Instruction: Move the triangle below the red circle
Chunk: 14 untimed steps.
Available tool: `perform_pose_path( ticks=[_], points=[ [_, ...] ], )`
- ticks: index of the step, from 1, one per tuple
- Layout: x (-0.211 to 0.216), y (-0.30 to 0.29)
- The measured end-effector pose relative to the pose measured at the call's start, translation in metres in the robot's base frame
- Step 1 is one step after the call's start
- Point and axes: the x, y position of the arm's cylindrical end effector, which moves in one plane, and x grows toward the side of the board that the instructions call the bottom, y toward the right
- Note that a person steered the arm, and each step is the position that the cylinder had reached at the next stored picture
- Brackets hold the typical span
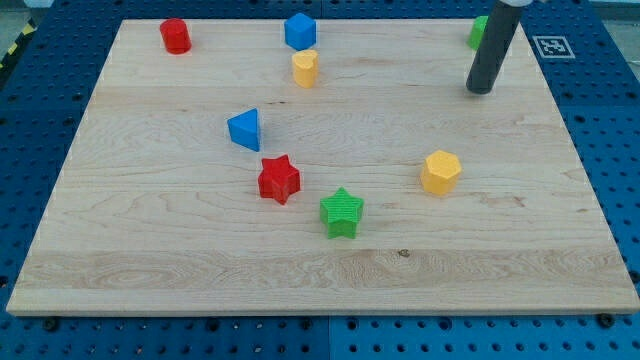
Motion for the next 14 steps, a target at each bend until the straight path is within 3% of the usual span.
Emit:
perform_pose_path(
  ticks=[3,5,14],
  points=[
    [0.005,-0.013],
    [0.074,-0.128],
    [0.07,-0.371]
  ],
)
